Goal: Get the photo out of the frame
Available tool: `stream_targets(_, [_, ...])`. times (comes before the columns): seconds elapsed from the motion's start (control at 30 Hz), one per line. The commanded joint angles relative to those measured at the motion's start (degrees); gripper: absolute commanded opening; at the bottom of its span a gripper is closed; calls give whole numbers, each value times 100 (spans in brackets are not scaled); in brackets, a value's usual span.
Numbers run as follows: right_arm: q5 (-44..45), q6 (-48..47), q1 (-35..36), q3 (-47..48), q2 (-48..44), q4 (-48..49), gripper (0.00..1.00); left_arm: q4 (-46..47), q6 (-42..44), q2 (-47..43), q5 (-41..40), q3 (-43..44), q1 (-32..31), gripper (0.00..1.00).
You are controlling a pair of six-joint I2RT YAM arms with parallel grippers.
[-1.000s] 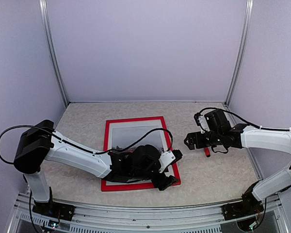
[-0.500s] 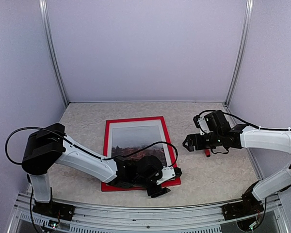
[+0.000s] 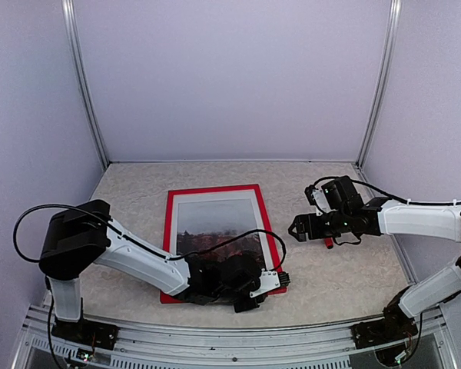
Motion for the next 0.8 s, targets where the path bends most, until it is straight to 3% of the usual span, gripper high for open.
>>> stream_targets(0.0, [-102, 99, -47, -98, -6, 111, 92, -189, 27, 349, -124, 104, -54, 25])
stream_targets(0.2, [-344, 325, -53, -217, -96, 174, 92, -49, 11, 123, -194, 0, -48, 0])
stream_targets(0.33, [-854, 617, -87, -423, -281, 228, 94, 163, -21, -213, -198, -130, -45, 0])
stream_targets(0.57, [-2544, 1291, -131, -895, -415, 858, 94, 419, 2, -825, -117, -295, -53, 0])
stream_targets(0.77, [-3215, 1907, -131, -1084, -317, 1459, 94, 584, -58, -1248, 118, -426, -63, 0])
